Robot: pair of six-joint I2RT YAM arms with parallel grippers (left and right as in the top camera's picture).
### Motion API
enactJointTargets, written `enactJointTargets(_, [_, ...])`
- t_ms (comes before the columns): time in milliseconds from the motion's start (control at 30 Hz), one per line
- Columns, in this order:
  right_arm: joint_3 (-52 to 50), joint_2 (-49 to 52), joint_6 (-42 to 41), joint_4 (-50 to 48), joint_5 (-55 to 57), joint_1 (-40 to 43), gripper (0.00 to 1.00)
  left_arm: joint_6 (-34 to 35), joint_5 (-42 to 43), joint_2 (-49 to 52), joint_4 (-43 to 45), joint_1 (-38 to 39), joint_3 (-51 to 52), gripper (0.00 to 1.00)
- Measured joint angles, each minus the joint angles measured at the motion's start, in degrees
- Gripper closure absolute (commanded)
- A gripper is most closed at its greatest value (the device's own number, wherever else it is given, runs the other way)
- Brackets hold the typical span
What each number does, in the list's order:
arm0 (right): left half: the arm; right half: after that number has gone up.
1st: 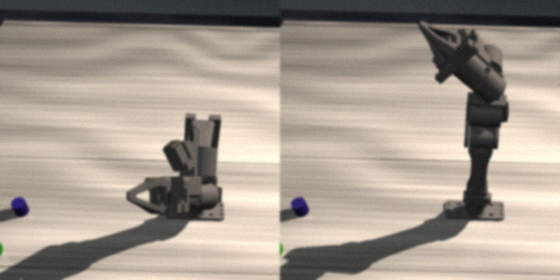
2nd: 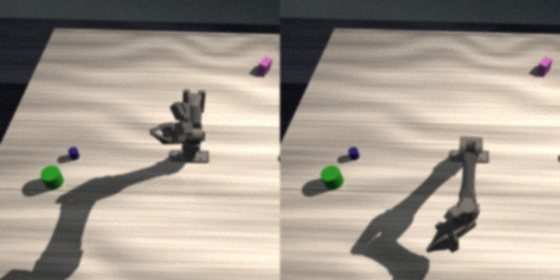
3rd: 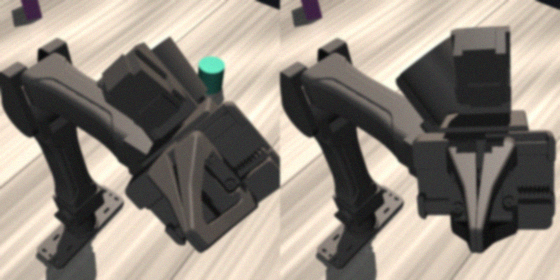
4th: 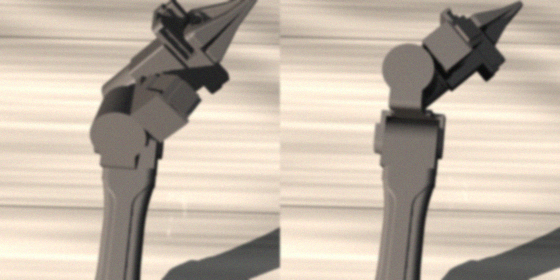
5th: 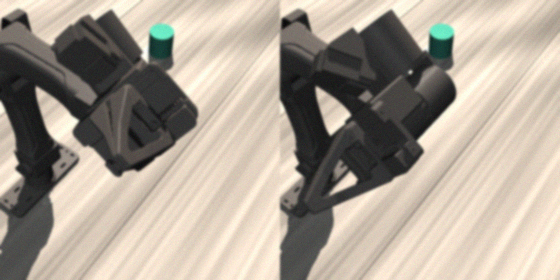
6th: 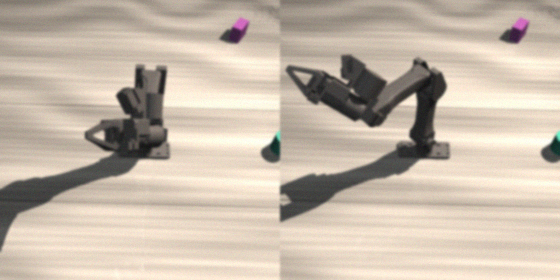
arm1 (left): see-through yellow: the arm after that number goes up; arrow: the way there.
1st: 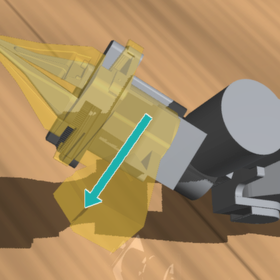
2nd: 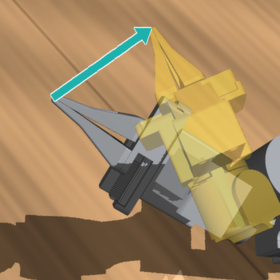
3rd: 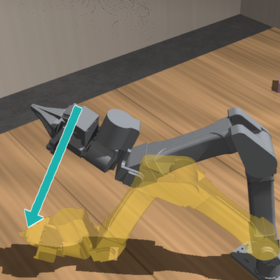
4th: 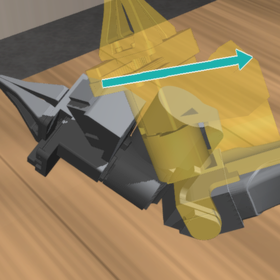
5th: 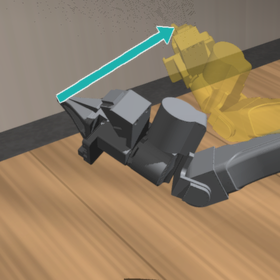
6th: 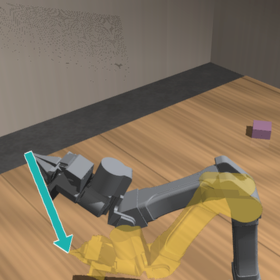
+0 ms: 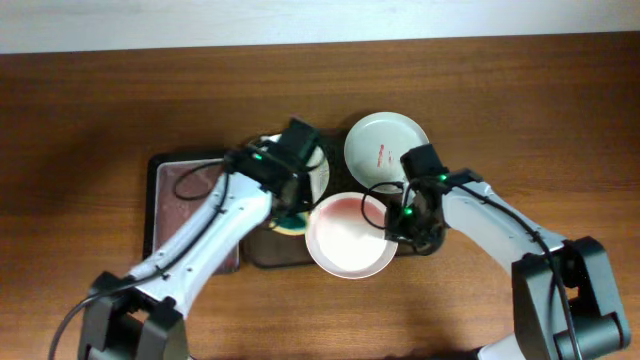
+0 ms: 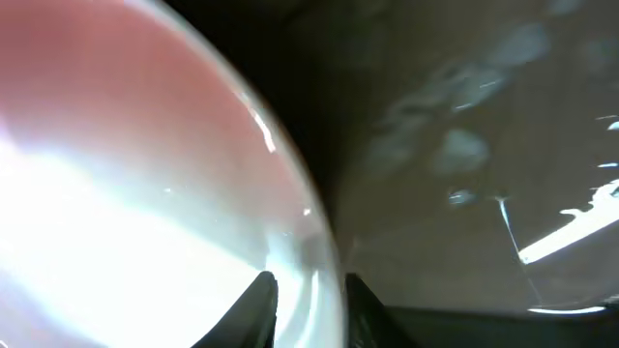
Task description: Clean dirty plates on tray and stack at the side
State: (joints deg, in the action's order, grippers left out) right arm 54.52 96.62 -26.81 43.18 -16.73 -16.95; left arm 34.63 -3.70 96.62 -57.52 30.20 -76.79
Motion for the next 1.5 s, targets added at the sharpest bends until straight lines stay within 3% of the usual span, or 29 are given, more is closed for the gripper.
enactJointTargets(133, [0.0, 0.0, 0.63, -0.15, 0.87, -2.43, 0.96, -7.1, 0.0, 0.02, -0.9, -7.43, 0.0, 1.0])
enactJointTargets(267, [0.0, 0.0, 0.7, -0.59, 1.97, -2.56, 0.96, -12.66, -0.15, 0.02, -1.46, -15.17, 0.02, 1.0])
enactJointTargets(467, [0.02, -0.96, 2.01, -0.26, 2.38, -2.56, 0.96, -14.56, -0.22, 0.02, -1.64, -22.93, 2.69, 1.0])
enactJointTargets(667, [6.27, -7.45, 5.55, 4.52, 6.84, -2.54, 0.96, -17.81, -0.22, 0.02, 1.86, -24.94, 6.62, 1.0])
enactJointTargets(900, [9.66, -8.07, 8.81, 6.45, 12.92, -2.56, 0.96, -18.45, -2.62, 0.02, 2.86, -24.94, 7.93, 1.0])
enactJointTargets(1133, [11.8, -8.02, 13.29, 7.98, 27.87, -4.7, 0.96, -18.45, -3.48, 0.02, 3.61, -24.94, 7.93, 1.0])
enactJointTargets(1500, [16.48, -8.04, 15.5, 7.17, 65.2, -29.27, 0.96, -18.43, -3.85, 0.02, 4.13, -24.98, 7.98, 1.0])
